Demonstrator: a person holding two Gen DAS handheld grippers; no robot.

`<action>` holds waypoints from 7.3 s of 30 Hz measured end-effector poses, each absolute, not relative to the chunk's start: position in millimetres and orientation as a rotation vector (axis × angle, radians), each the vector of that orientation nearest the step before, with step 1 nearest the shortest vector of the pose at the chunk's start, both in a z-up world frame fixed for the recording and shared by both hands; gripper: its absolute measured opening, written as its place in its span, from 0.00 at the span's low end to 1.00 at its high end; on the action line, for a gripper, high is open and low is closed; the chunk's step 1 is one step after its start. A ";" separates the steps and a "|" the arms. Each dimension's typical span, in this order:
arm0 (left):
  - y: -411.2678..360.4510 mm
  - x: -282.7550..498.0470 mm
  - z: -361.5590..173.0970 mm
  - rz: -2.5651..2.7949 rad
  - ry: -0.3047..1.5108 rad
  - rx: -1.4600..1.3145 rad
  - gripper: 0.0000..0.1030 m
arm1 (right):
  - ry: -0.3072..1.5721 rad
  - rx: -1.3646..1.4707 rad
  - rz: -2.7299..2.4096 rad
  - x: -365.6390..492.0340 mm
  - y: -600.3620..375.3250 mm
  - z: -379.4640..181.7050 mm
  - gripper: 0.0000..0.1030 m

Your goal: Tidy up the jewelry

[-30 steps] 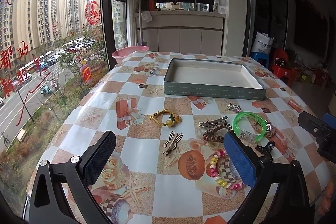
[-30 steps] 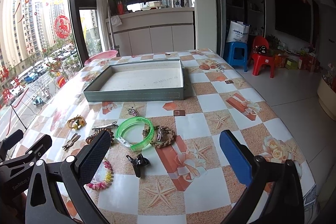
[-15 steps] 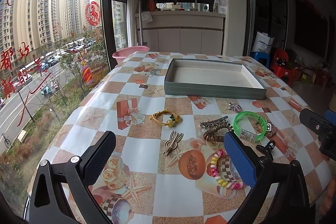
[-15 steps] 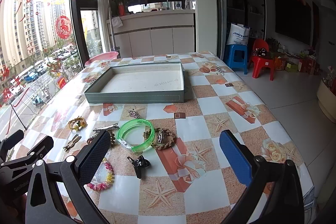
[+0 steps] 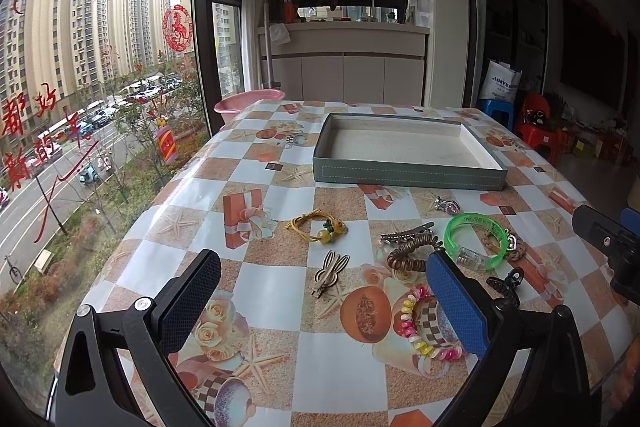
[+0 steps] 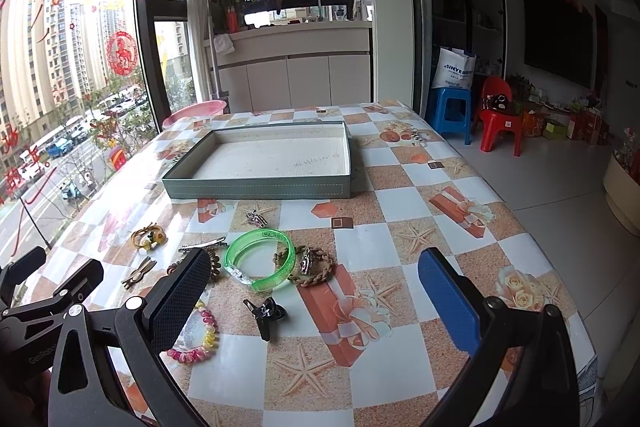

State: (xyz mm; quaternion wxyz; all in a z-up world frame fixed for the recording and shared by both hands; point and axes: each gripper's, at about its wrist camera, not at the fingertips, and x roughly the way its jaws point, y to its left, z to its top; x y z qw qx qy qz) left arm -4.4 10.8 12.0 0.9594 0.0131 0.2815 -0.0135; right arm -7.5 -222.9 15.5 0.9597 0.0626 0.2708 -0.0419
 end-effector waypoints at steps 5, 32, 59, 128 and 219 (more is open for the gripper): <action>11.1 -4.8 12.4 -0.025 0.571 0.025 1.00 | 0.549 0.127 -0.085 -7.6 -222.9 15.2 1.00; 10.1 -5.4 13.1 -0.023 0.569 0.029 1.00 | 0.548 0.127 -0.085 -6.4 -222.2 16.5 1.00; 5.7 0.7 2.5 -0.041 0.633 0.028 1.00 | 0.570 0.150 -0.075 -4.7 -224.5 13.1 1.00; -25.7 74.2 26.3 -0.408 0.826 -0.078 0.21 | 0.858 0.225 0.166 106.0 -266.5 35.4 0.06; -28.7 226.4 58.8 -0.197 0.718 0.058 1.00 | 0.803 0.449 0.185 231.9 -303.2 52.8 0.85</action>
